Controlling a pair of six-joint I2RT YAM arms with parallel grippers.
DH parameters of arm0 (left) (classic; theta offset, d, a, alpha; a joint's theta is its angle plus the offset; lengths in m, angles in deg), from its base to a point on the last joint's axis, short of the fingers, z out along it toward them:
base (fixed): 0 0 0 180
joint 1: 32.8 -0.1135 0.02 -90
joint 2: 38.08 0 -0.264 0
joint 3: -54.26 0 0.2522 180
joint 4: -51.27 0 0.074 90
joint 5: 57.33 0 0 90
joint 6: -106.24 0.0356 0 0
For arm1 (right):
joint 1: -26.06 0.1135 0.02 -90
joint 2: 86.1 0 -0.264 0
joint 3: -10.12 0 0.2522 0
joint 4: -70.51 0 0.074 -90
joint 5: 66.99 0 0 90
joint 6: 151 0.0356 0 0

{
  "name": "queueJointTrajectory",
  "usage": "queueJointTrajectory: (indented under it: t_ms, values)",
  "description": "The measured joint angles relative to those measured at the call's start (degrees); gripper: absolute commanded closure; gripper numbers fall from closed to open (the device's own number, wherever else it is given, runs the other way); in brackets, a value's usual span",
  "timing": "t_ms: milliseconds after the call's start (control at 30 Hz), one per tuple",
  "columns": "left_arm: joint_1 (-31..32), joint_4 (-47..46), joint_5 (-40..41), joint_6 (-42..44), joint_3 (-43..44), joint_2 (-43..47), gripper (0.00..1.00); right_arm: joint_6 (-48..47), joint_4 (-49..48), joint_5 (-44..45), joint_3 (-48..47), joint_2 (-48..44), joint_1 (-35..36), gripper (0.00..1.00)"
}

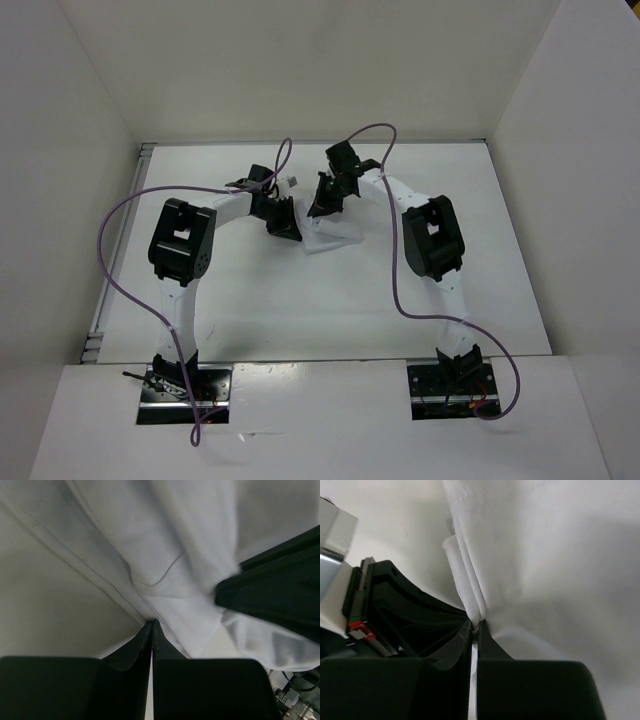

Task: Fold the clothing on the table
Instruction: Fold the skirt

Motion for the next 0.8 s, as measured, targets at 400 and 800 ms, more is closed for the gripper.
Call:
queueJointTrajectory:
  t_ms: [400,800]
  values:
    - [-0.1,0.5,-0.2,0.1,0.0,0.0,0.94,0.1,0.0,-0.2,-0.3,1.8,3.0,1.00]
    - [-1.5,3.5,1.4,0.4,-0.3,1.9,0.93,-0.4,-1.2,-7.1,-0.5,3.5,3.1,0.55]
